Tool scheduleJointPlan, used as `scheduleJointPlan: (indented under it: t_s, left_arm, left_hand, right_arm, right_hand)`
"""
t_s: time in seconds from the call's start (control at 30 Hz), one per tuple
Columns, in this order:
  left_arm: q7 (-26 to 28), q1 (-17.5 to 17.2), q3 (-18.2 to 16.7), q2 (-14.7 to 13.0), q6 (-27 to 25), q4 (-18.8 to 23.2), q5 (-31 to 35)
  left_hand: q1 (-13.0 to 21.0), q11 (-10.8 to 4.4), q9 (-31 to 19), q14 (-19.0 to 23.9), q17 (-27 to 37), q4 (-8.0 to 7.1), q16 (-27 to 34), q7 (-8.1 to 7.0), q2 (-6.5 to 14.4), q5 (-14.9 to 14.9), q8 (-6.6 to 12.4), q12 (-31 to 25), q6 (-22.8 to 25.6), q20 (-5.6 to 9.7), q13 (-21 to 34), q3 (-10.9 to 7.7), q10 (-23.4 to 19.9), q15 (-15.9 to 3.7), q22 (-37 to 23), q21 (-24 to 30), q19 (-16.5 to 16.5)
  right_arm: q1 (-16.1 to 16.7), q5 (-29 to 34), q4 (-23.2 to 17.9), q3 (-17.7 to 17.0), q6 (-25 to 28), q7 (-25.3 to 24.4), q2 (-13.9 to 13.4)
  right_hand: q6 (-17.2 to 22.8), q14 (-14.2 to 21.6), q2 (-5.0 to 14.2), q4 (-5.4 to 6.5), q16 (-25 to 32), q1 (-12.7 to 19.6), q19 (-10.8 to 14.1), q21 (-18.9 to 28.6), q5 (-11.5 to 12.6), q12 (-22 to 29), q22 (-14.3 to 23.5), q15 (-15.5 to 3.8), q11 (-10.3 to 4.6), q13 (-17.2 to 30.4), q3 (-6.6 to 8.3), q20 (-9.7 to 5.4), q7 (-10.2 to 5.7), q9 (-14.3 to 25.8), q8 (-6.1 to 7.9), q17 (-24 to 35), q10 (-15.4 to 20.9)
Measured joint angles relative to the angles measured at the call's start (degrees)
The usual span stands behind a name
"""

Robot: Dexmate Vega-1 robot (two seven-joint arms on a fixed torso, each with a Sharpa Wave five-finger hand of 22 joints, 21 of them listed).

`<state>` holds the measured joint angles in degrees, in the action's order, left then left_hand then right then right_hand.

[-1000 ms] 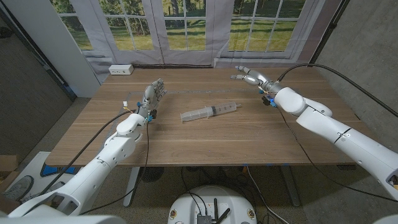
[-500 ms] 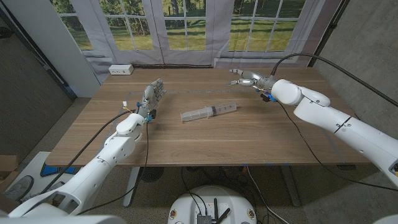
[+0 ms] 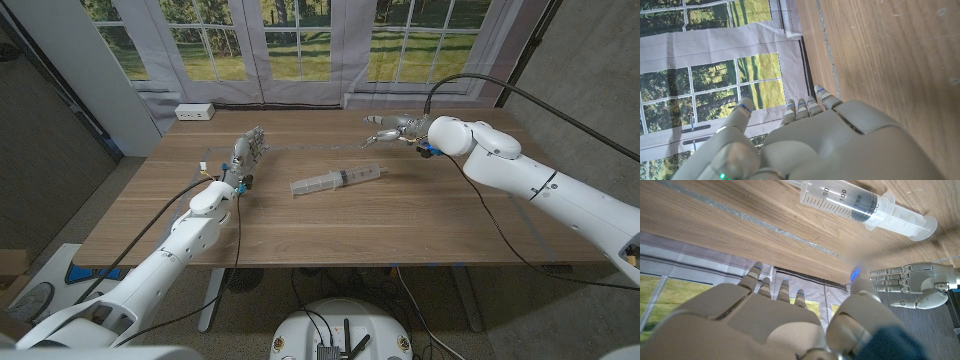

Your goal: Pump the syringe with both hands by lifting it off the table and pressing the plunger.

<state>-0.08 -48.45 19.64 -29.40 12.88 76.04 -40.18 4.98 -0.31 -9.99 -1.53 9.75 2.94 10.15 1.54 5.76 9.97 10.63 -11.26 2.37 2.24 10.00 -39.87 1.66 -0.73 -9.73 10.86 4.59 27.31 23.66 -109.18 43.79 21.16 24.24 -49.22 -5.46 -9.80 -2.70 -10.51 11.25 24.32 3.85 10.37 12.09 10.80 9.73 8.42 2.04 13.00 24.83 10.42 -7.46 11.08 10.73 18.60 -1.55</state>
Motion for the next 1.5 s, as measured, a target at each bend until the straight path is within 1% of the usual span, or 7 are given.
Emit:
scheduleJointPlan:
  t_s: [0.1,0.17,0.5,0.7,1.1,1.33,1.5]
  left_arm:
    - [-0.24,0.18,0.09,0.14,0.09,-0.54,-0.01]
    - [-0.40,0.35,0.15,0.28,0.20,-0.84,-0.02]
    - [-0.88,1.42,0.53,1.18,0.57,-2.68,-0.04]
    - [-0.91,1.59,0.58,1.47,0.64,-3.12,-0.06]
    - [-0.65,1.07,0.58,1.58,0.67,-2.73,-0.30]
    - [-0.27,0.51,0.53,1.60,0.67,-2.07,-0.38]
    - [-0.05,0.23,0.51,1.64,0.67,-1.76,-0.48]
  left_hand:
    - [0.00,0.31,0.00,0.00,0.00,0.00,0.00,-0.02,0.00,0.00,0.00,0.00,0.02,0.00,0.00,0.00,-0.31,0.00,0.00,0.00,0.00]
    - [0.00,0.10,0.00,0.00,0.00,-0.22,0.00,-0.21,0.00,0.00,0.00,0.00,0.21,0.00,0.00,-0.22,-0.52,0.00,0.00,0.00,0.00]
    - [0.00,0.10,0.00,0.00,-0.01,-0.25,0.00,-0.21,0.00,0.00,0.00,0.00,0.21,0.00,0.00,-0.25,-0.52,0.00,0.00,0.00,0.00]
    - [0.00,0.10,0.00,0.00,-0.01,-0.25,0.00,-0.21,0.00,0.00,0.00,0.00,0.20,0.00,0.00,-0.25,-0.52,0.00,0.00,0.00,0.00]
    - [0.00,-0.11,0.00,0.00,-0.01,-0.41,0.00,-0.21,0.00,0.00,0.00,0.00,0.20,-0.31,0.00,-0.42,-0.72,0.00,0.01,0.00,0.31]
    - [0.00,-0.11,0.00,0.00,-0.02,-0.56,0.00,-0.20,0.00,0.00,0.00,0.00,0.82,-0.62,0.00,-0.57,-0.72,0.00,0.01,0.00,0.62]
    - [0.00,-0.11,0.00,0.00,-0.02,-0.57,0.00,-0.20,0.00,0.00,0.00,0.00,0.82,-0.62,0.00,-0.57,-0.72,0.00,0.01,0.00,0.62]
  right_arm:
    - [-1.13,1.54,-0.26,1.16,0.40,1.45,0.52]
    - [-1.83,2.43,-0.35,1.85,0.60,2.30,0.91]
    - [-4.51,8.91,-0.17,4.85,1.14,8.57,2.95]
    - [-5.95,13.02,0.07,6.43,1.17,13.13,4.22]
    - [-8.19,17.68,1.87,9.04,0.80,19.67,7.17]
    - [-9.29,19.12,3.82,10.18,-0.26,22.44,8.89]
    - [-10.26,19.83,5.36,11.06,-1.13,24.52,9.99]
  right_hand:
    - [-0.30,0.02,0.00,0.00,0.22,0.02,0.06,0.00,0.00,0.23,0.00,0.01,0.00,0.21,0.00,0.06,-0.30,0.00,0.00,0.00,0.00]
    - [-0.30,0.31,-0.01,0.00,0.22,1.42,0.28,0.11,0.00,0.23,0.00,0.30,0.00,0.22,0.00,0.28,-0.30,0.00,0.00,0.00,0.00]
    - [-1.16,0.31,-0.16,0.00,0.43,1.51,0.37,0.28,0.34,0.46,0.00,0.29,0.32,0.21,0.47,0.98,0.49,0.00,0.00,0.01,-0.31]
    - [-2.17,-0.04,-0.61,0.00,0.43,1.97,0.07,0.28,0.44,0.46,0.00,0.84,0.72,0.49,0.47,1.28,0.09,-0.01,0.00,0.01,-0.71]
    - [-4.09,-0.36,-2.11,0.17,0.67,3.47,-0.14,0.28,0.43,0.46,-0.01,1.91,3.68,0.98,0.29,1.48,0.01,0.27,0.00,0.01,-3.67]
    - [-4.09,-0.19,-2.14,0.24,0.67,3.46,-0.36,0.28,0.11,0.46,-0.01,2.66,4.41,1.01,0.21,1.68,0.01,0.26,0.00,0.02,-4.39]
    - [-4.09,-0.30,-3.26,0.49,0.67,3.52,-0.78,0.28,0.04,0.46,-0.01,2.97,4.73,1.28,0.46,1.67,0.01,0.26,-0.16,0.02,-5.35]
